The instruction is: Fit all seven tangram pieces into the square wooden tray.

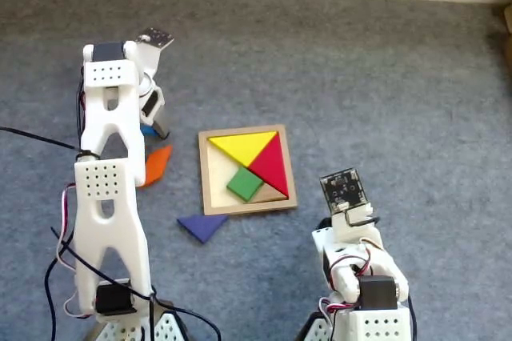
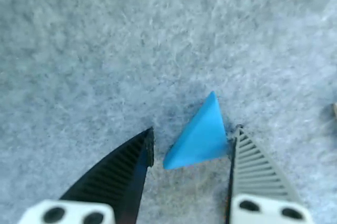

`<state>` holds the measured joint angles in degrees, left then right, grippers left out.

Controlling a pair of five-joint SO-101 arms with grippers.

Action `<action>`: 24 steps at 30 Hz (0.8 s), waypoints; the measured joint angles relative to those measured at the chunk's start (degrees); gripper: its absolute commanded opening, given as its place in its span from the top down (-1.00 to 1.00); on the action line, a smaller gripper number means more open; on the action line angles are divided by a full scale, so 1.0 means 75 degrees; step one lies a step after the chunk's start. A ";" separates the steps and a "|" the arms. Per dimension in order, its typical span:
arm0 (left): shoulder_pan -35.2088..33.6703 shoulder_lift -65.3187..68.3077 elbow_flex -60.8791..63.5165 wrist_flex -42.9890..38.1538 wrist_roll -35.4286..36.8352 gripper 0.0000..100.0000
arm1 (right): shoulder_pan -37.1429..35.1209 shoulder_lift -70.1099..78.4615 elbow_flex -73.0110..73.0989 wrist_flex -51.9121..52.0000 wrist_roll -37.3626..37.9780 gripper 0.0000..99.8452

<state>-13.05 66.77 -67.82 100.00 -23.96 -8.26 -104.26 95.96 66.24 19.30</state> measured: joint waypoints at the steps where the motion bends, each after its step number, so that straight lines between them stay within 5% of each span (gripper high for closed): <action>1: 0.0000 0.0059 -0.0012 0.0000 0.0000 0.55 | 0.0000 0.0000 0.0000 0.0000 0.0000 0.95; 24: 0.0117 0.0141 -0.0023 0.0082 -0.0070 0.80 | 0.0000 0.0000 0.0000 0.0000 0.0000 0.95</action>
<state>-12.18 67.82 -68.00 100.62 -24.48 -8.26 -104.26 95.96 66.24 19.30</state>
